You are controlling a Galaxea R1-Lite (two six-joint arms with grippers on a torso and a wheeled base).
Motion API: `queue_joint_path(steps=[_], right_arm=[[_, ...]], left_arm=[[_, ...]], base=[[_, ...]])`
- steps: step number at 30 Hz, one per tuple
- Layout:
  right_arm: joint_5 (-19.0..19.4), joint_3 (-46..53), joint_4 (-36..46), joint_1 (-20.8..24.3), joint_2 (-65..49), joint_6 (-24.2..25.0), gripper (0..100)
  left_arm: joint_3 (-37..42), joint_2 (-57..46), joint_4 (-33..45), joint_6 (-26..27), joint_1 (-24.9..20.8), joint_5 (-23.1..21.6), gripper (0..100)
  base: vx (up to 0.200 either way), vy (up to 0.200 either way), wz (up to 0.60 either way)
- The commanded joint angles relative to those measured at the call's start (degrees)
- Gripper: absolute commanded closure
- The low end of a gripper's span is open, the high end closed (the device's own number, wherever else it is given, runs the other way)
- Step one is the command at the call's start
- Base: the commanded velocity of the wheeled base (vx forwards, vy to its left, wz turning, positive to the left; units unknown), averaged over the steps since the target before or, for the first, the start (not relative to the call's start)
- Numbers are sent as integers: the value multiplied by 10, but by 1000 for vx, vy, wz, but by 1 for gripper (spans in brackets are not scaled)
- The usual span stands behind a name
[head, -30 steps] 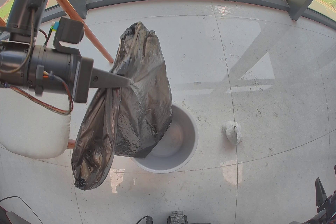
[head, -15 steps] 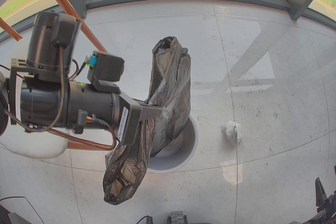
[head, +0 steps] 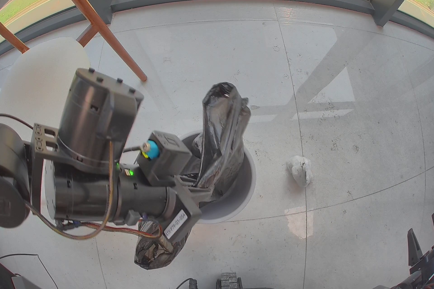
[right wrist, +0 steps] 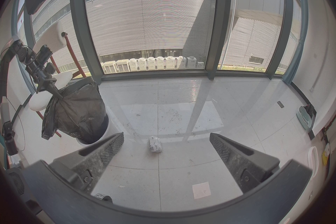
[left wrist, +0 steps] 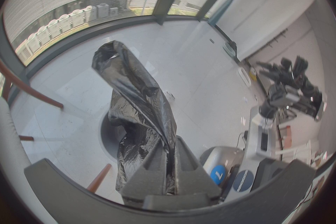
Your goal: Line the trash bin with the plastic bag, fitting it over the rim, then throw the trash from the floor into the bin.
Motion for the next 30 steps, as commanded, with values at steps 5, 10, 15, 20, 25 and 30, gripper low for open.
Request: queue_joint_path(steps=[5,10,15,20,25,30], right_arm=[[4,10,1,0,-6,-6,0],[6,10,1,-2,-6,-13,0],[22,-94,-23,13,51,16,0],[44,-167,-18,123,212,150,0],[73,-228,-6,194,376,237,0],[141,-270,-3,260,464,309,0]], left_arm=[[53,1,-1,109,-29,46,100],[82,-4,-2,128,-30,91,100],[109,-8,-3,127,-55,158,100],[146,-9,-54,121,-99,233,100],[162,2,-136,119,-129,281,100],[140,28,-139,125,-132,283,100]], base=[[0,0,0],[0,0,0],[0,0,0],[0,0,0],[0,0,0],[0,0,0]])
